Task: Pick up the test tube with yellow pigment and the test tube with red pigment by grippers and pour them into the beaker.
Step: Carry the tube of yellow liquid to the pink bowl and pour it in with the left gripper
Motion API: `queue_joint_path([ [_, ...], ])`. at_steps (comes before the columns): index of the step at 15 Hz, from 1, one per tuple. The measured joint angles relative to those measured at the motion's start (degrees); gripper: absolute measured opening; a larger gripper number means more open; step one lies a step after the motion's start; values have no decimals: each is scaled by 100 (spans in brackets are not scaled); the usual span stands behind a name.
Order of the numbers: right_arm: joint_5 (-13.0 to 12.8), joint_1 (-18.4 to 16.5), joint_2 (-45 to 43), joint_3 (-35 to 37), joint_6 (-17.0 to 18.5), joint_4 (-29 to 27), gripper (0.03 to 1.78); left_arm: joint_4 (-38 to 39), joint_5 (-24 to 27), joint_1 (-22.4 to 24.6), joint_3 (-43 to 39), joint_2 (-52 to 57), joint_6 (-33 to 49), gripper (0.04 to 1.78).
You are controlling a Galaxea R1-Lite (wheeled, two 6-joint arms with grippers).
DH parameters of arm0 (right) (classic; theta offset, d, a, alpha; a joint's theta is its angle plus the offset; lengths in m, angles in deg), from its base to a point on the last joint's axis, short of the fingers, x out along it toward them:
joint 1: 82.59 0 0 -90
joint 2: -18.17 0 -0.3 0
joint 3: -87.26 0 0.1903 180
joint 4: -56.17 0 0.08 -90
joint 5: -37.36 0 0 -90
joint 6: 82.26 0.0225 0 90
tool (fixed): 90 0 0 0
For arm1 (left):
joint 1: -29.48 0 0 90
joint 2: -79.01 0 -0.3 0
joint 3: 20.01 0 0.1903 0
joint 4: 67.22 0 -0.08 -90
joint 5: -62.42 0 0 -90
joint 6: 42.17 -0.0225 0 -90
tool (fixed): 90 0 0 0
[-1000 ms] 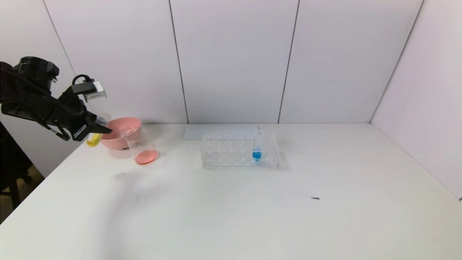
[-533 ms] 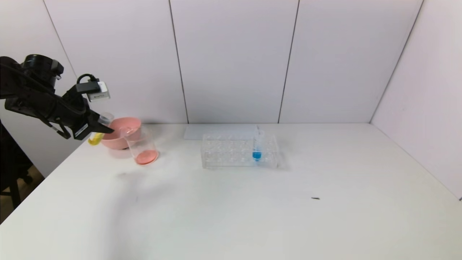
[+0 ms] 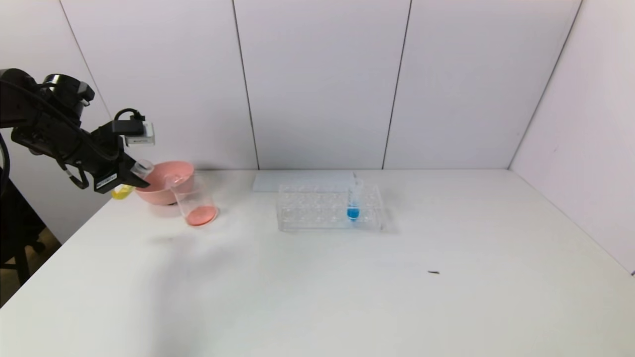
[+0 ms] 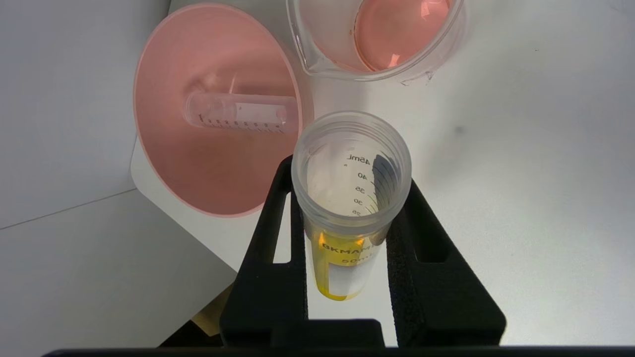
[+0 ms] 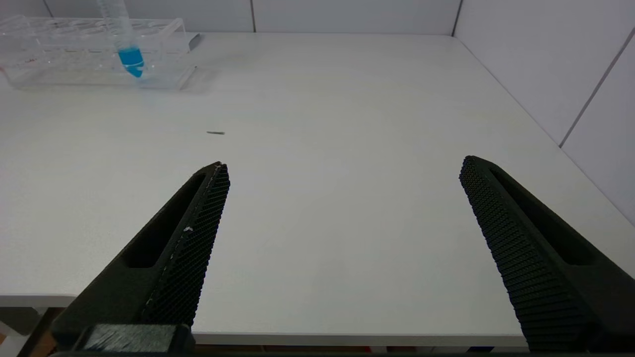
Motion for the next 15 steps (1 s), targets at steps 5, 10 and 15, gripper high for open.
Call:
queue_joint_path([
  [5,0,0,0,0,0,0,170,15,-41,-17,41,-94,-15,47],
  [10,0,0,0,0,0,0,170,45,-138,-56,41,-126,-57,47],
  [15,0,0,0,0,-2,0,170,63,-171,-161,44,-140,-50,47],
])
